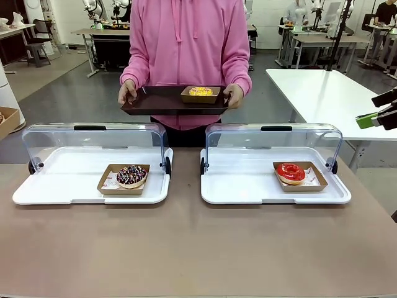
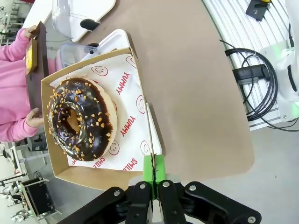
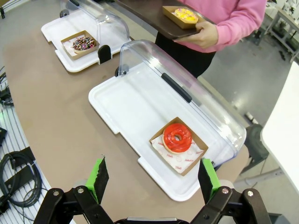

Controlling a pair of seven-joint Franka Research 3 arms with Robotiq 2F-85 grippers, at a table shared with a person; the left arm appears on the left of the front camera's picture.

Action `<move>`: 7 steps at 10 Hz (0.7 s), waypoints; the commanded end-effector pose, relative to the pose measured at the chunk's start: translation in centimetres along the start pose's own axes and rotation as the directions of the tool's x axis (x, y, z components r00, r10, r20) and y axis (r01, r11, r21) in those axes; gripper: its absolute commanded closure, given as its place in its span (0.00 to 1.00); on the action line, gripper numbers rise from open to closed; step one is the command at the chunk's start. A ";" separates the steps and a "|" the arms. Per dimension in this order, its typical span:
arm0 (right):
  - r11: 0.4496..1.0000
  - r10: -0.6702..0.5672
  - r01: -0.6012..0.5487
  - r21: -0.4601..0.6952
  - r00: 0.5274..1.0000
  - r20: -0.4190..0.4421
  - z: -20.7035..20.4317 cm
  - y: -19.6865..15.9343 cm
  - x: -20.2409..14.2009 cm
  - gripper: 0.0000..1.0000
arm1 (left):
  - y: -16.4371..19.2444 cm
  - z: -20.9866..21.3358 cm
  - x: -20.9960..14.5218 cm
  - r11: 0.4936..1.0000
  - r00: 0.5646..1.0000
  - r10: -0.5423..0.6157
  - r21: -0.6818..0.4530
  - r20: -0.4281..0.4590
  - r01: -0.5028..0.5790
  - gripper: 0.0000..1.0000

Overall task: Provide the desired donut to the person.
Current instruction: Place the picked Paper togo box onto the Handle tray extended by the person.

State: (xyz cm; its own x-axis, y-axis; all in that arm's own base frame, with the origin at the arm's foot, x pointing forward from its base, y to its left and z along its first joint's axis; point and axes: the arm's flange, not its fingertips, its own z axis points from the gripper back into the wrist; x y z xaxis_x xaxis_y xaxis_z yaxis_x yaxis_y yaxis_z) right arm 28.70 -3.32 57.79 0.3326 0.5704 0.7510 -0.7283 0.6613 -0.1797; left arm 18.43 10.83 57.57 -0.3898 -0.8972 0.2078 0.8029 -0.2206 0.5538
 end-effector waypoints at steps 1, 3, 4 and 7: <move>1.000 -0.014 0.013 -0.010 1.000 -0.025 0.0 0.1 -0.1 0.00 | -0.1 -0.1 -0.1 1.000 1.000 0.021 0.005 -0.019 -0.021 1.00; 1.000 -0.014 0.013 -0.010 1.000 -0.025 0.0 0.1 -0.1 0.00 | -0.1 -0.1 -0.1 1.000 1.000 0.021 0.005 -0.019 -0.021 1.00; 1.000 -0.014 0.013 -0.010 1.000 -0.025 0.0 0.1 -0.1 0.00 | -0.1 -0.1 -0.1 1.000 1.000 0.021 0.005 -0.019 -0.021 1.00; 1.000 -0.014 0.013 -0.010 1.000 -0.025 0.0 0.1 -0.1 0.00 | -0.1 -0.1 -0.1 1.000 1.000 0.021 0.005 -0.019 -0.021 1.00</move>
State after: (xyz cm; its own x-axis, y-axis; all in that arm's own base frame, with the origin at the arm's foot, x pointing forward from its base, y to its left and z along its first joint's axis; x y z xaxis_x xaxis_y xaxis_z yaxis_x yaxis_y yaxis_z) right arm 28.70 -3.32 57.79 0.3326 0.5704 0.7510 -0.7283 0.6613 -0.1797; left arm 18.40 10.89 57.56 -0.3894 -0.8969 0.2093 0.8026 -0.2190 0.5549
